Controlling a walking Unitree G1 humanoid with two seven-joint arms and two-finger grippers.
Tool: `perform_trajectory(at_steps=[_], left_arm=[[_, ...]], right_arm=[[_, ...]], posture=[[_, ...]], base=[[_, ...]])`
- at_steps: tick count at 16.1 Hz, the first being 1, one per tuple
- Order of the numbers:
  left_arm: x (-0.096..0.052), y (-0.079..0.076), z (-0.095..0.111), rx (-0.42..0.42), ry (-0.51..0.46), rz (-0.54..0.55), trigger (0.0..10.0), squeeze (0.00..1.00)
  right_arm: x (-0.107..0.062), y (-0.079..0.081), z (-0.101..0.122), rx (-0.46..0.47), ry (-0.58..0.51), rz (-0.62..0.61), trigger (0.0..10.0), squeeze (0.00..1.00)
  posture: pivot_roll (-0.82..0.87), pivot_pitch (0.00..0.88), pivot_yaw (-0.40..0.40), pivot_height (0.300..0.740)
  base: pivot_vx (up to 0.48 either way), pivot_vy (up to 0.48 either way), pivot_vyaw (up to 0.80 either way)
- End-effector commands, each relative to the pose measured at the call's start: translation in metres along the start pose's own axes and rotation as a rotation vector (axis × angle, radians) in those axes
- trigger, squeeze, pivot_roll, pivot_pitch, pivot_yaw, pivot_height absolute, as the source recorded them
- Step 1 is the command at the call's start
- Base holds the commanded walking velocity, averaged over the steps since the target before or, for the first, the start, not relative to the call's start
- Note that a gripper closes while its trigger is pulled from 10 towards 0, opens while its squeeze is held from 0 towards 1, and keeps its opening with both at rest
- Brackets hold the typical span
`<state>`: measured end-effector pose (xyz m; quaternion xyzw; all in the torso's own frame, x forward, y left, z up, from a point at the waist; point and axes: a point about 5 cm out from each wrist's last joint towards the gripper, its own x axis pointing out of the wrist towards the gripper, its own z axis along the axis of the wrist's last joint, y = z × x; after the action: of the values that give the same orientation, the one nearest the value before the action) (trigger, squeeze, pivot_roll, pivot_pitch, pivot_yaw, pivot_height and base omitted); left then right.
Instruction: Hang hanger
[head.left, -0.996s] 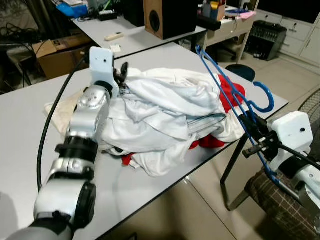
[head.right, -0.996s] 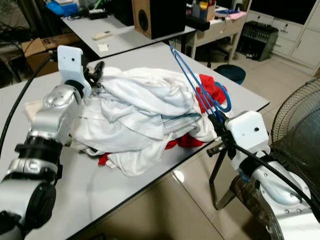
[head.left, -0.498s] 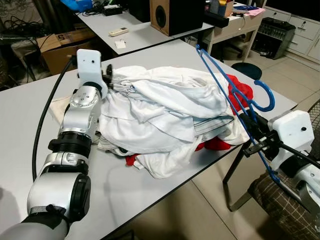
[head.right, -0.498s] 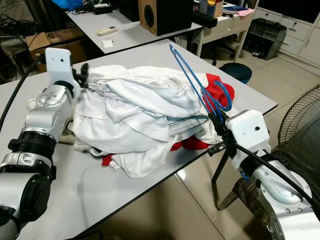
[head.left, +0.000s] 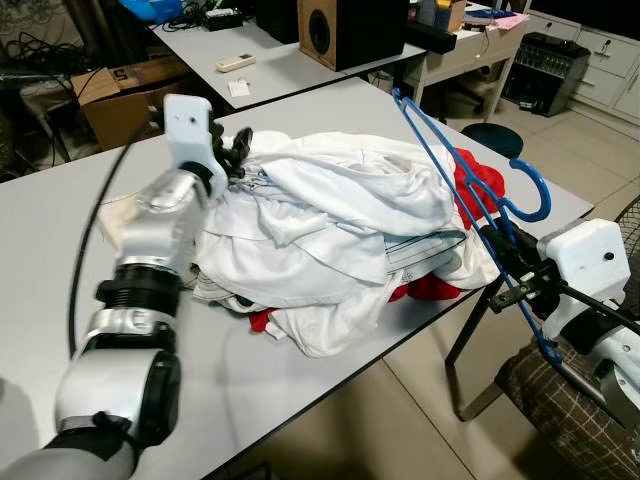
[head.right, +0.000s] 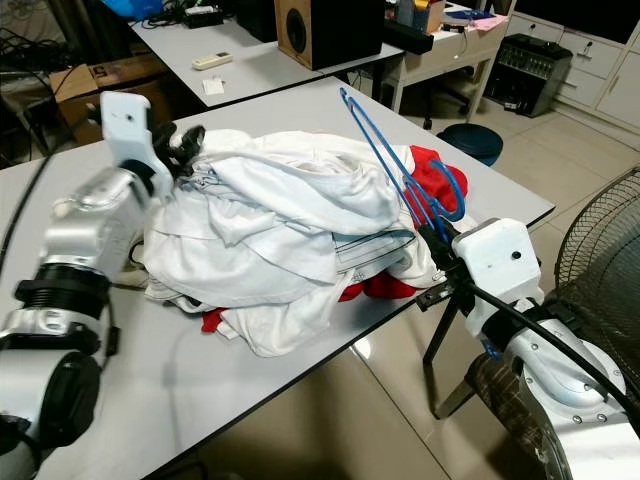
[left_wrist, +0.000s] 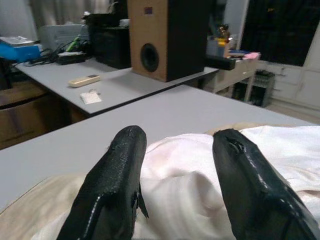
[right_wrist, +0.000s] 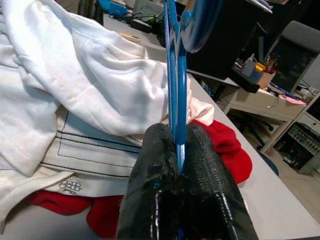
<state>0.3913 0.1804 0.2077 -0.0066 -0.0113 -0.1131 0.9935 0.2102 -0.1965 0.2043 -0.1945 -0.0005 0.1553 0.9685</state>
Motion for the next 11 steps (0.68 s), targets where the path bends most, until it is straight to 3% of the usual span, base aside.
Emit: perform_trajectory(at_steps=[1, 4, 6, 11], left_arm=[[-0.004, 0.004, -0.003, -0.019, 0.009, -0.024, 10.0, 0.0], [-0.011, 0.018, -0.006, 0.018, 0.044, -0.043, 10.0, 0.0], [-0.012, 0.015, -0.016, 0.044, 0.095, -0.079, 10.0, 0.0], [-0.011, 0.015, -0.022, 0.061, 0.133, -0.022, 10.0, 0.0]], right_arm=[[-0.001, -0.002, 0.003, -0.006, -0.018, 0.003, 10.0, 0.0], [-0.001, -0.002, 0.003, -0.004, -0.018, 0.003, 10.0, 0.0], [-0.001, -0.002, 0.002, -0.002, -0.017, 0.008, 10.0, 0.0], [-0.001, 0.0, 0.003, 0.0, -0.017, 0.014, 10.0, 0.0]], posture=[[-0.17, 0.0, 0.073, 0.74], [-0.17, 0.0, 0.074, 0.74], [-0.16, 0.0, 0.072, 0.74], [-0.17, 0.0, 0.075, 0.74]], base=[[0.0, 0.0, 0.0], [0.0, 0.0, 0.0], [0.0, 0.0, 0.0], [0.0, 0.0, 0.0]])
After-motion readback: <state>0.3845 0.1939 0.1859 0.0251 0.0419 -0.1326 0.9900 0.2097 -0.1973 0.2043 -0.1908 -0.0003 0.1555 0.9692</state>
